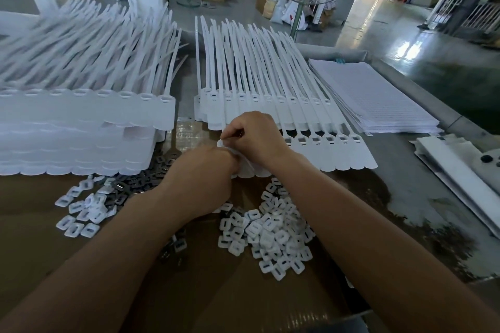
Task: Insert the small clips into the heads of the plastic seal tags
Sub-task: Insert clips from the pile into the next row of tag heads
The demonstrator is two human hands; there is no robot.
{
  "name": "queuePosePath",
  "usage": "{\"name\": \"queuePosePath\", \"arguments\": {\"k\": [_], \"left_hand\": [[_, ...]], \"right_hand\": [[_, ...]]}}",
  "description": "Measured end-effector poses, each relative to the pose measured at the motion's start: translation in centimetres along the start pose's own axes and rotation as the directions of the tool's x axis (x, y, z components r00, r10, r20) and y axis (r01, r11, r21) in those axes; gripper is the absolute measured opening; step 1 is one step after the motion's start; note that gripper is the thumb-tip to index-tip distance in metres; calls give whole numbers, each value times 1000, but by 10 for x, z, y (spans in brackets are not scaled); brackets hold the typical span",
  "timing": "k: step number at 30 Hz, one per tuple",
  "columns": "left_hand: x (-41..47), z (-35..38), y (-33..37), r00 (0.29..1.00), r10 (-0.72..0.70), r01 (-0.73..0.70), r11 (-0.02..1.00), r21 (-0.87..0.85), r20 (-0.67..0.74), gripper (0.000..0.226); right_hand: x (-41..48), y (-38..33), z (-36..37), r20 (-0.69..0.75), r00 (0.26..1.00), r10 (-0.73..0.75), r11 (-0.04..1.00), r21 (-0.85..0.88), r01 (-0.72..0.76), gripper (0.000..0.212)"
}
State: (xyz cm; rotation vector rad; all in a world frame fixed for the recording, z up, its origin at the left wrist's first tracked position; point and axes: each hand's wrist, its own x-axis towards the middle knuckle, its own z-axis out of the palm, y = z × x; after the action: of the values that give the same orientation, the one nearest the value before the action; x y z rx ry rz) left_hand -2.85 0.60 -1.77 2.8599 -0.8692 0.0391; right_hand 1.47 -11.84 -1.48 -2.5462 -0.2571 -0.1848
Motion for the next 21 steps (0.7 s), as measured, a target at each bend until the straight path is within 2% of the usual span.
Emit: {"name": "queuePosePath", "arguments": {"k": [4, 10, 12, 18, 21], "left_hand": [[1, 1, 0, 1000, -10, 10, 1000, 9, 23, 38], [1, 2, -1, 1000, -20, 20, 999, -31, 22, 39], [2, 2, -1, 999, -26, 27, 999, -47, 21, 40], [3, 5, -2, 999, -37, 37, 997, -71, -1, 40], [4, 5, -3, 999, -40, 41, 996, -81, 14, 40]], "right_hand": [[3, -2, -1, -2, 997, 71, 996, 63, -71, 13], [14, -9, -9, 96, 973, 211, 976, 38, -216, 14], [22, -10, -8, 134, 960, 245, 969, -25, -244, 15], [44, -11, -3, 253, 945, 207, 957, -252, -142, 21], [42, -8, -1, 229, 955, 189, 961, -244, -131, 22]]}}
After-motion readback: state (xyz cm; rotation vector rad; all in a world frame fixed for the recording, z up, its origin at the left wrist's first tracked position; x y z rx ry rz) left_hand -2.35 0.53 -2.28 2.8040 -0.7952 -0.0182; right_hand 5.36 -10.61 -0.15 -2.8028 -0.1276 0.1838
